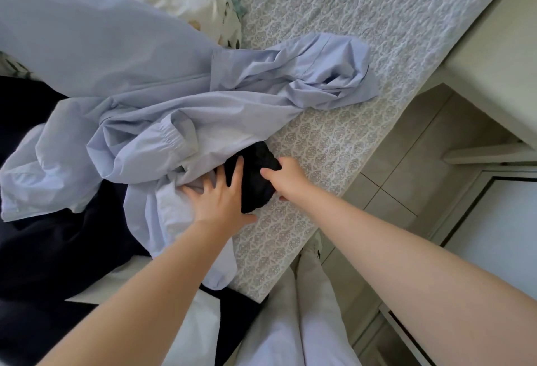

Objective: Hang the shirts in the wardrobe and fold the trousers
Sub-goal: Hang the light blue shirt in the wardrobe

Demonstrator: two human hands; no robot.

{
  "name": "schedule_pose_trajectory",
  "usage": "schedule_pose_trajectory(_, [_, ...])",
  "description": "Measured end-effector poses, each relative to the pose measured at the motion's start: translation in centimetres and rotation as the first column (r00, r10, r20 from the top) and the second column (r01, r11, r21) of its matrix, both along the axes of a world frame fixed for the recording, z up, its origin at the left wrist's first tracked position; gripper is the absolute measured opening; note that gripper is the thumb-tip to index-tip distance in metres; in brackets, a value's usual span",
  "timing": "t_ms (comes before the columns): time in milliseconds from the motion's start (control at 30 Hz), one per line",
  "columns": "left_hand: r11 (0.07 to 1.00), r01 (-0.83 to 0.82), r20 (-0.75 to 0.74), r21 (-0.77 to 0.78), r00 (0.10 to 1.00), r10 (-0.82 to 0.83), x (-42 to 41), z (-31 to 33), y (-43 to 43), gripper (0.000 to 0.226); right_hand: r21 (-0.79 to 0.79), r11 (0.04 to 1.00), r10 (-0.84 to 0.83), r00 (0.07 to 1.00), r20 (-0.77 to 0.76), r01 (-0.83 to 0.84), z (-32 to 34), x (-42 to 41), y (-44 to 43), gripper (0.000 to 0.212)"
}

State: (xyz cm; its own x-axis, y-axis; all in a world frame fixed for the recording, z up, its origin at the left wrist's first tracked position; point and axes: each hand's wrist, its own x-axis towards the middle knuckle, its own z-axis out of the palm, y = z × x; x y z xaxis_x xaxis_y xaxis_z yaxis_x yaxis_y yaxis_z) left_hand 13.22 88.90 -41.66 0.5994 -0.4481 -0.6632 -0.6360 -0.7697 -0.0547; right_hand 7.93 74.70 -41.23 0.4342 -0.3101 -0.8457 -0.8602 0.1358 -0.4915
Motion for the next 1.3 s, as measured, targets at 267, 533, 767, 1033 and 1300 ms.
schedule_pose_trajectory(267, [0.998, -0.005, 0.032, -0.063, 0.999, 0.007, -1.2, 2.6, -1.1, 0.109, 0.09, 0.993, -0.085, 0.996, 0.028, 0.082, 3.8, -2.1, -0.5, 0.008])
schedule_pose_trajectory(533, [0.924, 0.257, 0.302, -0.284, 0.938, -0.168, 4.4, 3.1, -2.8, 0.033, 0.046, 0.999, 0.003, 0.998, -0.064, 0.0, 2.1, -2.2, -2.9, 0.021])
schedule_pose_trajectory(767, [0.919, -0.173, -0.115, -0.354, 0.983, 0.141, 5.4, 2.7, -3.4, 0.036, 0.071, 0.996, 0.066, 0.99, -0.128, -0.058, 0.9, -1.5, -4.7, 0.031])
schedule_pose_trajectory(1033, [0.852, -0.15, -0.354, -0.501, 0.934, -0.044, -2.6, 6.6, -5.4, 0.041, 0.123, 0.867, -0.477, 0.876, -0.07, 0.483, 0.5, -0.2, -6.2, 0.048])
schedule_pose_trajectory(1300, [0.891, -0.114, -0.38, -0.439, 0.922, -0.07, -4.1, 6.9, -4.8, 0.025, 0.184, 0.732, -0.66, 0.75, -0.045, 0.656, 2.3, -1.8, -7.9, 0.041])
